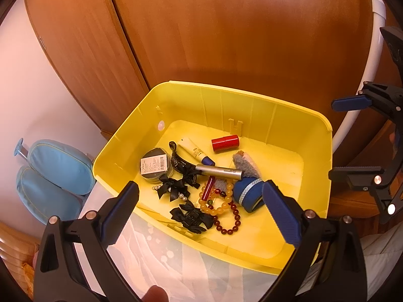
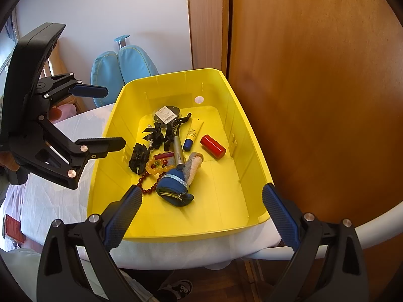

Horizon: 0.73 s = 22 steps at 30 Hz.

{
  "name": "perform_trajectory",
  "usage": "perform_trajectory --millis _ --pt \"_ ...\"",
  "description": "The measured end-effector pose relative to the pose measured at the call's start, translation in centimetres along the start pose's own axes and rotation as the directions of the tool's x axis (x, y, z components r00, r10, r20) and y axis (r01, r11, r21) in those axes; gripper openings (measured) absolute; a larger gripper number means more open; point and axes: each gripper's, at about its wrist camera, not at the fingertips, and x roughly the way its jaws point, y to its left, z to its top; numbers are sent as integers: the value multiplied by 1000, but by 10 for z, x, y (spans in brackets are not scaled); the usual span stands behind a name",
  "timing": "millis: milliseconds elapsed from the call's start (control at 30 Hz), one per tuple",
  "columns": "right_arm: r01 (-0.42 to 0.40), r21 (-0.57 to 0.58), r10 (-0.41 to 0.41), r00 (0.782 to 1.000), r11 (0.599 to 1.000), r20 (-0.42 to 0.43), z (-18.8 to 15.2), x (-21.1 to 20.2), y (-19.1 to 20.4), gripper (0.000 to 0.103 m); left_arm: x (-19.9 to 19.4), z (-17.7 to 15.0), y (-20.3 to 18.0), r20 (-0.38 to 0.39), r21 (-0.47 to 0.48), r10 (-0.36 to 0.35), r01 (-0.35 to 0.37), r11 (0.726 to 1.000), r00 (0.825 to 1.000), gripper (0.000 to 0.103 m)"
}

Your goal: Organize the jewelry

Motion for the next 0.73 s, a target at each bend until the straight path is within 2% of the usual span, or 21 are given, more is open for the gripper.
perform_trajectory --millis 267,433,600,733 --pt "0 -1 0 1000 1000 0 1 0 0 97 2 -2 -2 -6 29 6 -6 1000 1000 96" --pt "1 -1 -1 1000 1000 -1 0 0 0 97 0 -3 -5 22 54 29 -31 998 999 96" --pt "3 -3 -3 1000 1000 0 -1 0 0 97 -1 -3 2 20 20 9 -10 1000 1000 96" --pt "0 -8 1 1000 1000 13 -3 -5 4 97 -7 -14 10 15 -23 48 -48 999 999 96"
